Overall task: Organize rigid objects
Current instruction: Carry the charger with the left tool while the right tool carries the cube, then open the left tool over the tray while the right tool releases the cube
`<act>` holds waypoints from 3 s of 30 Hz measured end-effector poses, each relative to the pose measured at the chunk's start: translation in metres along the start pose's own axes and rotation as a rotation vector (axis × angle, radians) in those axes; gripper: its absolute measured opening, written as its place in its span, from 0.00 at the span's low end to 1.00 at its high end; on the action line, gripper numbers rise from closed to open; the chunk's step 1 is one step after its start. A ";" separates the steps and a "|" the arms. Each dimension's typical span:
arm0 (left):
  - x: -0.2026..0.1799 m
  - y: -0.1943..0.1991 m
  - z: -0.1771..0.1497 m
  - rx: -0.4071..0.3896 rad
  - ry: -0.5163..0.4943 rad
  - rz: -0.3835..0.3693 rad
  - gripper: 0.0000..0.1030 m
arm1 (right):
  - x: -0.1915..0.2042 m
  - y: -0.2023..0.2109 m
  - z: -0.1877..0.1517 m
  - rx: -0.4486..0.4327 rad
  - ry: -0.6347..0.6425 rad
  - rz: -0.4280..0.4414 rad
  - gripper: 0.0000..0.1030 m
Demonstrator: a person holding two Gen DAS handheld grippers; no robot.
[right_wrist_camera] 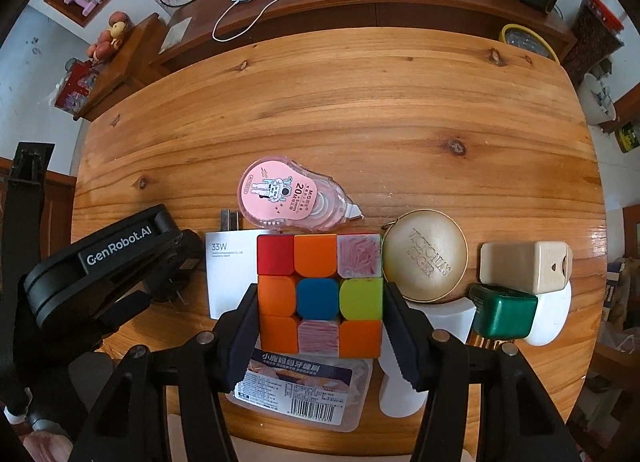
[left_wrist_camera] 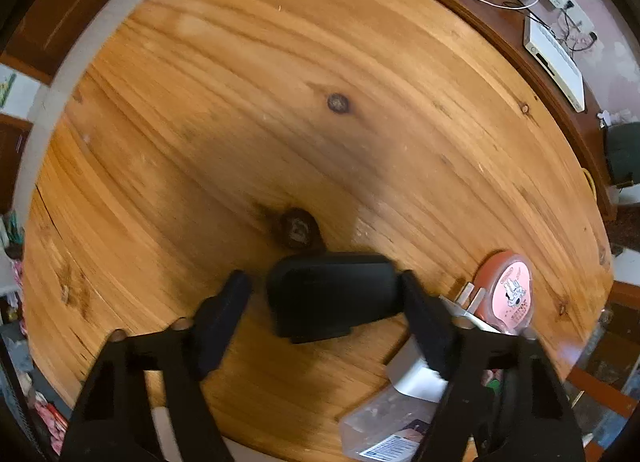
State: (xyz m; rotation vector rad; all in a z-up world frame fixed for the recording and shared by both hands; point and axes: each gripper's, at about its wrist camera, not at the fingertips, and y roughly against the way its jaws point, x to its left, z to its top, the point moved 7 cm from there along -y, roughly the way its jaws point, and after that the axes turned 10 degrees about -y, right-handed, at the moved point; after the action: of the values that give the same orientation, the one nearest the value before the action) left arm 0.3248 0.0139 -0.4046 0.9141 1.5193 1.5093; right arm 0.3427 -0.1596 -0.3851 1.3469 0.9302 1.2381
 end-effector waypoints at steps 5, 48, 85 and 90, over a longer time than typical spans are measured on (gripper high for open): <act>0.002 0.003 0.003 -0.017 -0.047 -0.043 0.65 | 0.003 0.000 0.000 -0.011 0.003 0.007 0.57; 0.011 0.211 -0.184 -0.250 -0.853 -0.167 0.65 | -0.040 0.208 -0.209 -0.297 0.026 0.179 0.57; -0.004 0.067 -0.242 -0.102 -0.975 0.035 0.65 | -0.074 0.060 -0.302 -0.080 -0.015 0.040 0.57; -0.008 0.061 -0.238 -0.098 -0.973 0.039 0.65 | -0.068 0.059 -0.302 -0.107 0.030 0.011 0.57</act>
State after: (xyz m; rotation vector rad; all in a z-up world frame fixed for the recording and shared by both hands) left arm 0.1113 -0.0931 -0.3489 1.3464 0.7076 0.8976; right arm 0.0290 -0.1806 -0.3600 1.2541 0.8664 1.3020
